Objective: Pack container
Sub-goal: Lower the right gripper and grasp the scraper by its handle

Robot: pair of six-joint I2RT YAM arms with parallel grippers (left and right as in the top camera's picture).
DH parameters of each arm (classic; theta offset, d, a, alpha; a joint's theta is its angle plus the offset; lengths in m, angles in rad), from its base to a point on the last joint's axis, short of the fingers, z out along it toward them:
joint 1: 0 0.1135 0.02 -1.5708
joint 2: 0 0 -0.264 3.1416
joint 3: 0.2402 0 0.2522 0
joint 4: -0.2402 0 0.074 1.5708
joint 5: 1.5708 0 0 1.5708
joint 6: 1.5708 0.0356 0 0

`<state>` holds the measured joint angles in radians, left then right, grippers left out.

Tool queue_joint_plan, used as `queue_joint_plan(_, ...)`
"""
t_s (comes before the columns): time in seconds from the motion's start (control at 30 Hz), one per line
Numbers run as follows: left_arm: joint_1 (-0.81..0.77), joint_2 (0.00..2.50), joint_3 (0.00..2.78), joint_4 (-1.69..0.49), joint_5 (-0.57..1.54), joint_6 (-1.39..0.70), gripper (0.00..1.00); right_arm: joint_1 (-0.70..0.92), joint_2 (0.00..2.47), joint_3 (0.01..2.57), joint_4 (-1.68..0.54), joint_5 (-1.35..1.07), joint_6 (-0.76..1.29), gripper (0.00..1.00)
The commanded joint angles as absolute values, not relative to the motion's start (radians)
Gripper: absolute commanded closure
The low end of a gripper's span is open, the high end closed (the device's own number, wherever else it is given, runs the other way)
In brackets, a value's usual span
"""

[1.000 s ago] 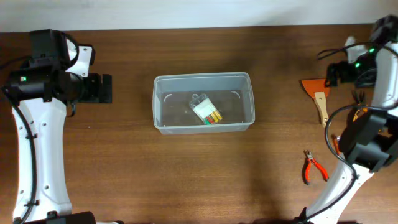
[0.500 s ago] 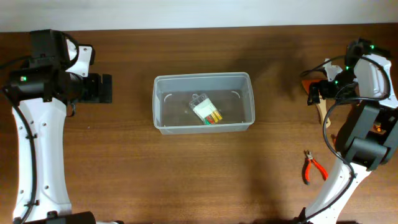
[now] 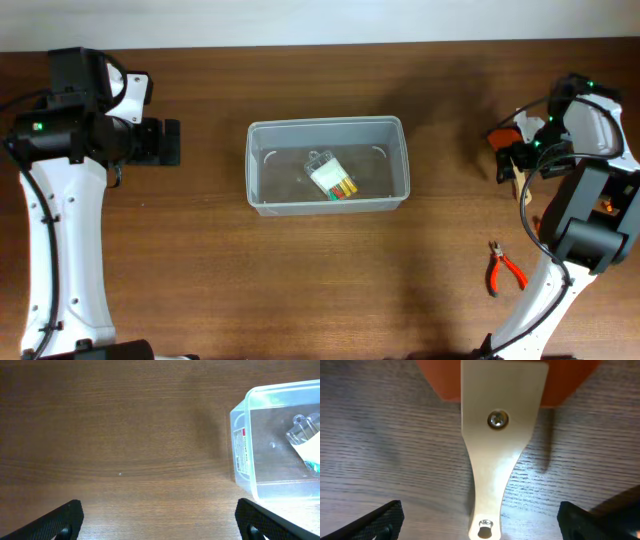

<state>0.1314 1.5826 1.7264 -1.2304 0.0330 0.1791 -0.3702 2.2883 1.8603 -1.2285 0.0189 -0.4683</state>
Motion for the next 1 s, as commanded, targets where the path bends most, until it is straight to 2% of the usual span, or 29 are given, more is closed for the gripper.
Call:
queue_joint_plan(0.0, 0.134, 1.592, 1.742, -1.228, 0.030, 0.174, 0.01, -0.367, 2.297, 1.842, -1.217, 0.043, -0.474, 0.01)
queue_joint_plan(0.97, 0.134, 1.592, 1.742, -1.228, 0.030, 0.174, 0.01, -0.367, 2.302, 1.761, -1.162, -0.015, -0.464, 0.01)
